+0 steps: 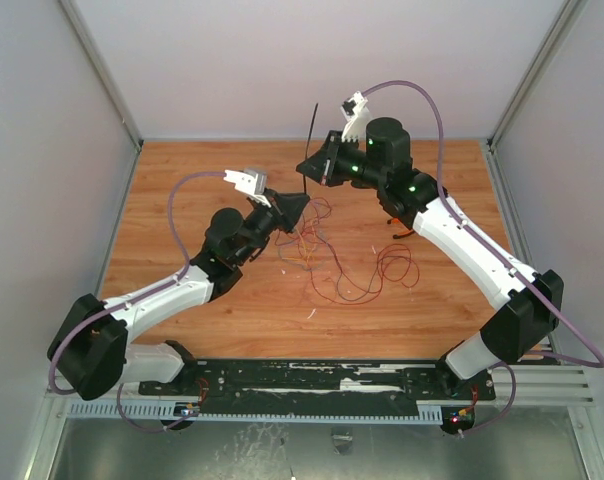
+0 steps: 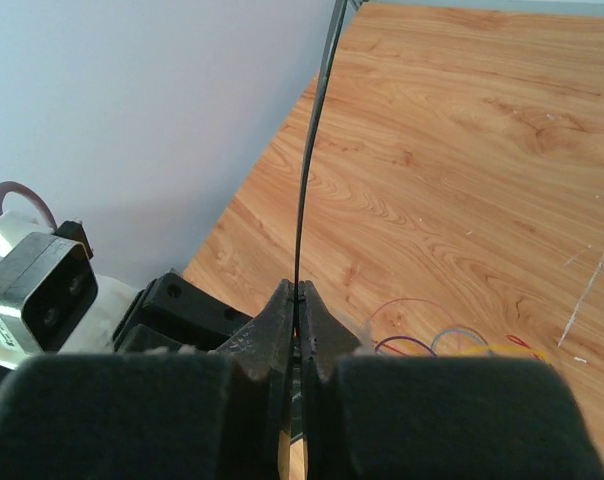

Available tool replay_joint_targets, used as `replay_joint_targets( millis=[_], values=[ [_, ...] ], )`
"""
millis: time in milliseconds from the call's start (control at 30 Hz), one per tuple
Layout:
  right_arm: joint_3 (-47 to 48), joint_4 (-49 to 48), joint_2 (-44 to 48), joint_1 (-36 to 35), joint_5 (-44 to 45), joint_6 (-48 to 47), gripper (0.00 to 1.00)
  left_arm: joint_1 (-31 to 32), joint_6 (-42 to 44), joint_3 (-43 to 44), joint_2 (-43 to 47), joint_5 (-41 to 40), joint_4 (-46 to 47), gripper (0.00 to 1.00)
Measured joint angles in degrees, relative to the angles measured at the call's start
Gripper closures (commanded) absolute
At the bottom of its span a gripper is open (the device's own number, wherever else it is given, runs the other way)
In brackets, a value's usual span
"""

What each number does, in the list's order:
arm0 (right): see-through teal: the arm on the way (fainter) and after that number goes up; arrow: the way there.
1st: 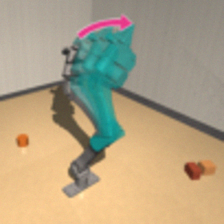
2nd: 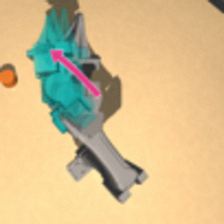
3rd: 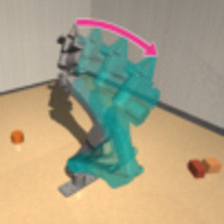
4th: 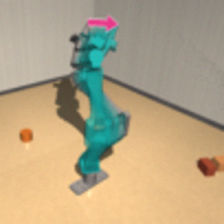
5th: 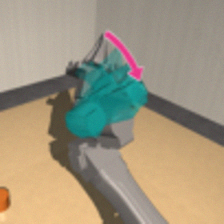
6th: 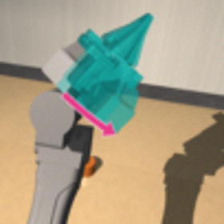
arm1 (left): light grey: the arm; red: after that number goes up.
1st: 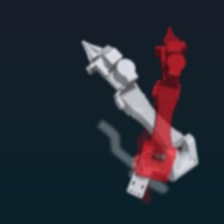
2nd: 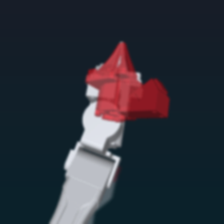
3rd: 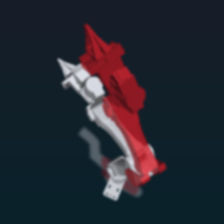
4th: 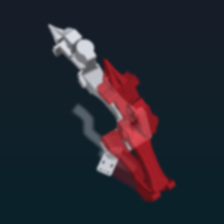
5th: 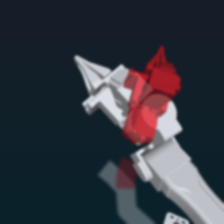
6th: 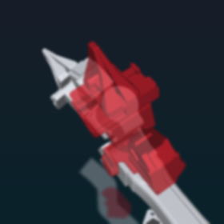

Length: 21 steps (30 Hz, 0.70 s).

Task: Zip-tie the wires
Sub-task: Adjust the ribbon.

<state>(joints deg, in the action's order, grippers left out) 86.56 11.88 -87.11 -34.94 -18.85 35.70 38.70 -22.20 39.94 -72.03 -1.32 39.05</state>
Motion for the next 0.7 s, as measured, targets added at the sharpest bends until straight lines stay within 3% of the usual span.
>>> replay_joint_targets(
  millis=[467, 700],
  values=[
    [0.0, 0.35, 0.0, 0.26, -0.02, 0.02, 1.0, 0.0, -0.09, -0.96, -1.4, 0.55, 2.71, 0.87],
    [-0.17, 0.33, 0.0, 0.33, -0.02, -0.04, 1.0, 0.0, -0.42, -0.96, -1.9, 0.74, 3.32, 0.99]
  ],
)
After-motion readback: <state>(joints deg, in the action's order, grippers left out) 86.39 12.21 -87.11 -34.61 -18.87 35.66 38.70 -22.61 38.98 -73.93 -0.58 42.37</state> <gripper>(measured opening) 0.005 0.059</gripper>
